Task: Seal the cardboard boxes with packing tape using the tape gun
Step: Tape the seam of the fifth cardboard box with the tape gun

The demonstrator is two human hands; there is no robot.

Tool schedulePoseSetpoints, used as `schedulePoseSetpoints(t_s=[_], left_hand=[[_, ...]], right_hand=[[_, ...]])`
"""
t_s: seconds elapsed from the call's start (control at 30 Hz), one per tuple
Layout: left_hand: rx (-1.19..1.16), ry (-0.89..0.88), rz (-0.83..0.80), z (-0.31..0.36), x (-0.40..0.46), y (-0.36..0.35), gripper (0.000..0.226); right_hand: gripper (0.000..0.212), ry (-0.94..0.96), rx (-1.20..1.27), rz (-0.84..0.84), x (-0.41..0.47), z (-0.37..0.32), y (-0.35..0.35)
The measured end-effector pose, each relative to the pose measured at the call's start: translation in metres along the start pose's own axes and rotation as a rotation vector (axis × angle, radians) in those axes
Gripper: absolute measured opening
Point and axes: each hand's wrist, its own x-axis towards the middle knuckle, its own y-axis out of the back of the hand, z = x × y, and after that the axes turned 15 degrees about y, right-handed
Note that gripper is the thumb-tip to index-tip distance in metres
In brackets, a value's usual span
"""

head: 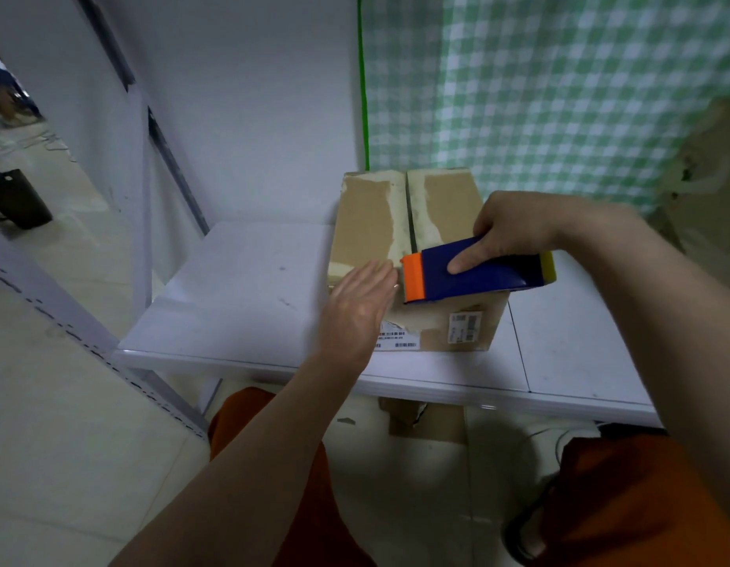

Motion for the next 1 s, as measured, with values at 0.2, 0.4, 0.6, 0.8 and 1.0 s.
schedulePoseSetpoints(t_s=[0.2, 0.4, 0.6, 0.8, 1.0], left_hand=[[-0.009, -0.011, 0.017, -0.007, 0.0, -0.008, 0.032], [0.072, 0.049, 0.004, 0.003, -0.002, -0.006, 0.036], [0.283, -0.06, -0.183, 0.053, -0.011, -0.014, 0.057], [0.505, -0.08, -0.264, 0.051, -0.013, -0.022, 0.086], [0.468, -0.101, -0.279, 0.046, -0.012, -0.019, 0.085]], right_hand=[[0.046, -0.086, -0.02, -0.022, -0.016, 0.022, 0.014], [0.047, -0.112, 0.004, 0.022, -0.035, 0.046, 0.014], [0.046, -0.096, 0.019, 0.046, -0.036, 0.047, 0.014], [0.043, -0.091, 0.035, 0.049, -0.037, 0.052, 0.012], [0.048, -0.126, 0.026, 0.03, -0.044, 0.063, 0.012]])
